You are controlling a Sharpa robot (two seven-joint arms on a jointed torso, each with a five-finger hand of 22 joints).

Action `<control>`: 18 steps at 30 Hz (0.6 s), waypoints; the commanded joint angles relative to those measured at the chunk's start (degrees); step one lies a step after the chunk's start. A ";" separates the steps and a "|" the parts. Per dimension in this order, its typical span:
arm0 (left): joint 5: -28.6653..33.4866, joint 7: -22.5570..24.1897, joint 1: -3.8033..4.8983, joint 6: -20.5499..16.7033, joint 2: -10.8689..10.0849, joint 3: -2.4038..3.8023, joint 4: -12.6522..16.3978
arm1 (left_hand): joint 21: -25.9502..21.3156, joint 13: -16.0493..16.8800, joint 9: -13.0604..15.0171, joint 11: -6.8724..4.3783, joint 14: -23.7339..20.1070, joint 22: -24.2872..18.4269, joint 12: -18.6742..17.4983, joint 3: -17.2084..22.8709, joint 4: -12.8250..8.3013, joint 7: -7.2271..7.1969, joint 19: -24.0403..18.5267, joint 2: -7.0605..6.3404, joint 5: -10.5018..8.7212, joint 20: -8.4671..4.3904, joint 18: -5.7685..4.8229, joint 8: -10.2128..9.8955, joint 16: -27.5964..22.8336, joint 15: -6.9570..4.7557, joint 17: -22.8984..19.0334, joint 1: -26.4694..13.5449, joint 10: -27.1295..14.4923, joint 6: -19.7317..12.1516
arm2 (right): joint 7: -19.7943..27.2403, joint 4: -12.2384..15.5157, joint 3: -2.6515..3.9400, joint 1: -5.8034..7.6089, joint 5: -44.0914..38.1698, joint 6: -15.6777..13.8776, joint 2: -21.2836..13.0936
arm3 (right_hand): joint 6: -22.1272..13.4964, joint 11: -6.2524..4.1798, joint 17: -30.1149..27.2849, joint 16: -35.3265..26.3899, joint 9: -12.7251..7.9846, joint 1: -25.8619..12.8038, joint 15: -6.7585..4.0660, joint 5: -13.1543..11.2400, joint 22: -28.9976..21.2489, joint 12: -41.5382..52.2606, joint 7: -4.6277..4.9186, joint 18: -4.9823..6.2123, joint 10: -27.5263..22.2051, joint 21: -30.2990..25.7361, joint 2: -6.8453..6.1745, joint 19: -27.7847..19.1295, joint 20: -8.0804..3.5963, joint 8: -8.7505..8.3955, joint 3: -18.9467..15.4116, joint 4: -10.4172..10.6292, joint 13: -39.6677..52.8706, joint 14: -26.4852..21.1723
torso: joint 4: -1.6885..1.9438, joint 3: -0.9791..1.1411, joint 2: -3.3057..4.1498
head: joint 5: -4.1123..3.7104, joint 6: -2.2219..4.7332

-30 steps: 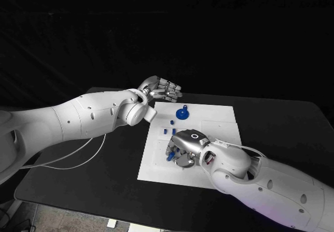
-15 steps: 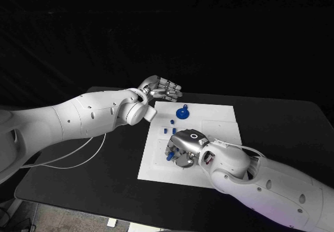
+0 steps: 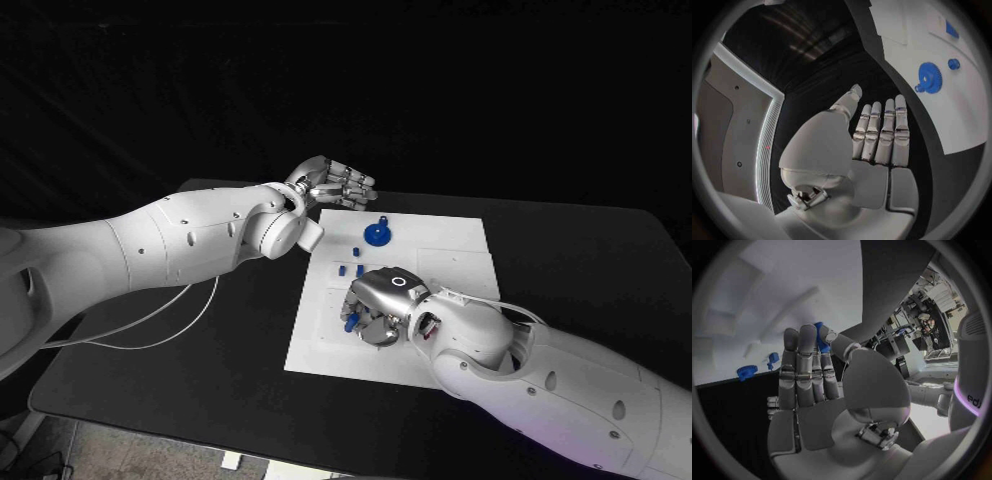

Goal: Assemble the parts on the task board

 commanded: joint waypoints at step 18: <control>0.35 0.07 0.07 0.89 0.03 0.05 0.32 | 0.30 -0.02 -0.01 0.20 0.01 -0.05 -0.03 0.05 0.12 0.22 0.29 0.40 0.10 0.09 -0.23 0.10 -0.25 -0.27 -0.03 0.20 -0.17 0.00 | -1.56 -1.67 -1.36 -0.04 -3.83 3.25 1.65 | 0.52 -0.40 0.07 0.23 1.43 -0.21 -0.43 0.70 1.03 0.12 -0.03 1.05 0.56 0.16 0.42 0.09 0.13 0.19 0.24 -0.22 0.05 0.53 | 0.11 0.02 0.04 | -0.10 -0.31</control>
